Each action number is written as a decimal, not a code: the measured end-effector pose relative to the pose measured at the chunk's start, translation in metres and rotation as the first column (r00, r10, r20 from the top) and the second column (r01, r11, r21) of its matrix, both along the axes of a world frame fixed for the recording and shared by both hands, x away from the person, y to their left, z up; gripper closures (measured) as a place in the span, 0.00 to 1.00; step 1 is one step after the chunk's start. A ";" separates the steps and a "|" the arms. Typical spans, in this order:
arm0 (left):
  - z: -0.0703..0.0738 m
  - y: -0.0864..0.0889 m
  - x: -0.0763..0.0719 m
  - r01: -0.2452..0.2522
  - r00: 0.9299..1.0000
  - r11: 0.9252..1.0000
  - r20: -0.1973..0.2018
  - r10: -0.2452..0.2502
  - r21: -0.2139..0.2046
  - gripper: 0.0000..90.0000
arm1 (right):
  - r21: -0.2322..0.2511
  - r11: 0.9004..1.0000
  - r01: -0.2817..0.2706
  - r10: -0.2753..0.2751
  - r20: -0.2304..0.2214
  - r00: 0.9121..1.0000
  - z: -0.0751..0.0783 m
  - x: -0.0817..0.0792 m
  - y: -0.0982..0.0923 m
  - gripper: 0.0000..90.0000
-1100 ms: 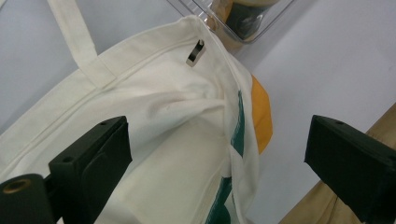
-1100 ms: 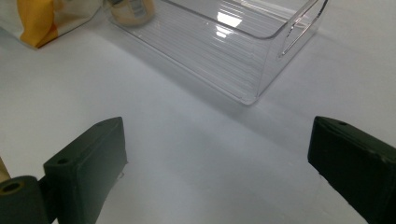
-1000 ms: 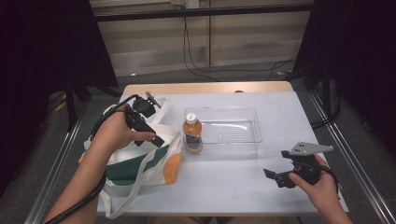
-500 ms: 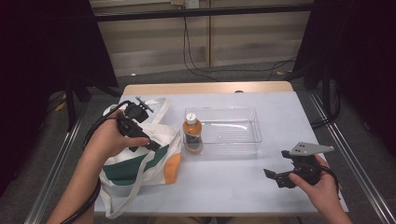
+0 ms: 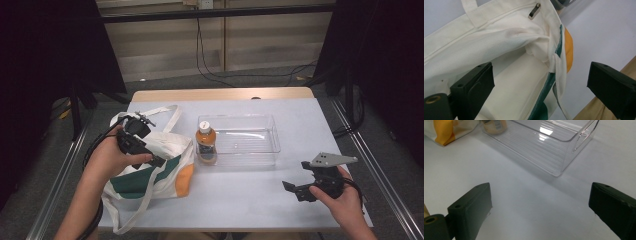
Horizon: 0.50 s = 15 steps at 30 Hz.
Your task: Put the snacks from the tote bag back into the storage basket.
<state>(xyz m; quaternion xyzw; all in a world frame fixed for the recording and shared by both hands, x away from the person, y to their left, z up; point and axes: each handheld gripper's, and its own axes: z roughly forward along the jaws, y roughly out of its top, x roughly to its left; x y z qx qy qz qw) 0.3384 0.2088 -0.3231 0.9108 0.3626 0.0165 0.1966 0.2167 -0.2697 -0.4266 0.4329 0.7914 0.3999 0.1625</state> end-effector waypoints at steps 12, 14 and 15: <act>-0.008 0.012 -0.008 -0.023 1.000 0.999 0.013 0.024 -0.040 0.08 | -0.001 1.000 -0.001 0.001 -0.001 1.000 0.000 -0.001 -0.001 0.05; -0.009 0.013 -0.008 -0.021 1.000 0.999 0.012 0.022 -0.041 0.08 | -0.001 1.000 0.000 0.000 -0.001 1.000 0.000 -0.001 -0.001 0.05; -0.010 0.014 -0.010 -0.038 0.999 0.998 0.018 0.039 -0.048 0.08 | 0.000 1.000 0.001 -0.001 0.000 1.000 0.000 -0.001 0.000 0.05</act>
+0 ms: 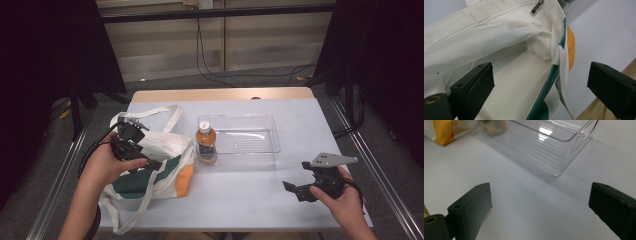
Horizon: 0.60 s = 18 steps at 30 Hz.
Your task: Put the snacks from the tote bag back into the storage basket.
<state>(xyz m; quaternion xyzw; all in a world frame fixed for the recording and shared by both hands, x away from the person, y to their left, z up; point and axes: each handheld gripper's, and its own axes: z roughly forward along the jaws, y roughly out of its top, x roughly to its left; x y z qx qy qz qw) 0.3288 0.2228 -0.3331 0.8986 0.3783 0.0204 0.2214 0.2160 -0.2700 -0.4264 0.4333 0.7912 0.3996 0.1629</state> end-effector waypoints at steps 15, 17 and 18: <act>-0.012 0.006 -0.009 -0.008 1.000 0.999 0.014 0.009 -0.040 0.08 | -0.004 1.000 0.002 -0.002 0.004 1.000 0.000 0.000 -0.001 0.05; -0.012 0.006 -0.009 -0.008 1.000 0.999 0.016 0.009 -0.040 0.08 | -0.004 1.000 0.002 -0.002 0.005 1.000 0.000 -0.001 -0.001 0.05; -0.013 0.006 -0.009 -0.001 1.000 0.999 0.020 0.001 -0.037 0.08 | -0.004 1.000 0.002 -0.002 0.005 1.000 0.000 -0.001 0.000 0.05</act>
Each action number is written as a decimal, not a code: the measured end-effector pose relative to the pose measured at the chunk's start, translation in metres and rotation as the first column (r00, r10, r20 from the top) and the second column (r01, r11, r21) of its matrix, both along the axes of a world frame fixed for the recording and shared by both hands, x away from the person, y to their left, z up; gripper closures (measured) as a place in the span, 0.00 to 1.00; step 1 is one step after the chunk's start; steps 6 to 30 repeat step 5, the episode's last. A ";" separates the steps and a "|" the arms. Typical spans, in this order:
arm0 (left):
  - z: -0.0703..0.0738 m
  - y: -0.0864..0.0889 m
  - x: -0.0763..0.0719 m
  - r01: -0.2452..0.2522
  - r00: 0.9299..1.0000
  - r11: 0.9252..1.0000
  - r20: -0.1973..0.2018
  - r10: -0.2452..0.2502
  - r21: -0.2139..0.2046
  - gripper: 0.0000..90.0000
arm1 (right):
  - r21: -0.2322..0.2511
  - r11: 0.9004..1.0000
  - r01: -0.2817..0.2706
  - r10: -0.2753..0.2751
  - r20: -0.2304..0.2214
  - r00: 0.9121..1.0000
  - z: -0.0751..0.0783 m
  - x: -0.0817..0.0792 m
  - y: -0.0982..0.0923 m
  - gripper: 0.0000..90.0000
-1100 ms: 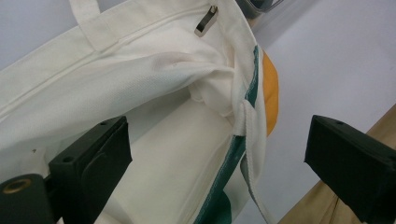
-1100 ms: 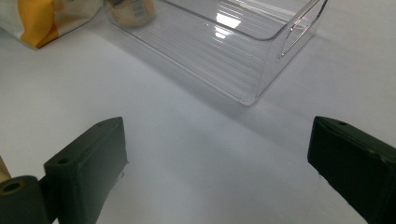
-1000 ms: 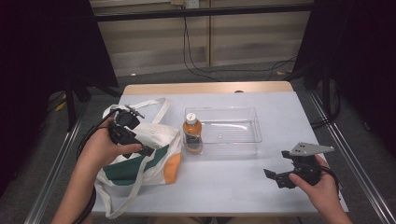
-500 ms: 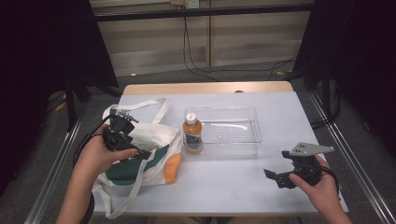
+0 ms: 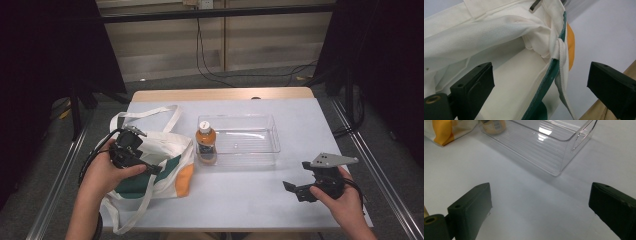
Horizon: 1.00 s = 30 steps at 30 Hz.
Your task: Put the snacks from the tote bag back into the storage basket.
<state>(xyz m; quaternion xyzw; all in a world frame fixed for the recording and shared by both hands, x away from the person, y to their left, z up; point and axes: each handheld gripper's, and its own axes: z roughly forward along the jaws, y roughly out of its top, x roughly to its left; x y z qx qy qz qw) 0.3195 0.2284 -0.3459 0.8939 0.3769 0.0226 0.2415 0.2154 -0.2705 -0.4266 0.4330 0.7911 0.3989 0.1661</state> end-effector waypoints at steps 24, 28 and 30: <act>0.000 -0.002 0.000 -0.002 1.000 1.000 0.004 0.002 -0.005 0.08 | 0.001 1.000 0.003 -0.003 0.000 1.000 -0.001 -0.001 -0.001 0.05; 0.000 -0.002 0.000 -0.002 1.000 1.000 0.004 0.002 -0.005 0.08 | 0.001 1.000 0.003 -0.003 0.000 1.000 -0.001 -0.001 -0.001 0.05; 0.000 -0.002 0.000 -0.002 1.000 1.000 0.004 0.002 -0.005 0.08 | 0.001 1.000 0.003 -0.003 0.000 1.000 -0.001 -0.001 -0.001 0.05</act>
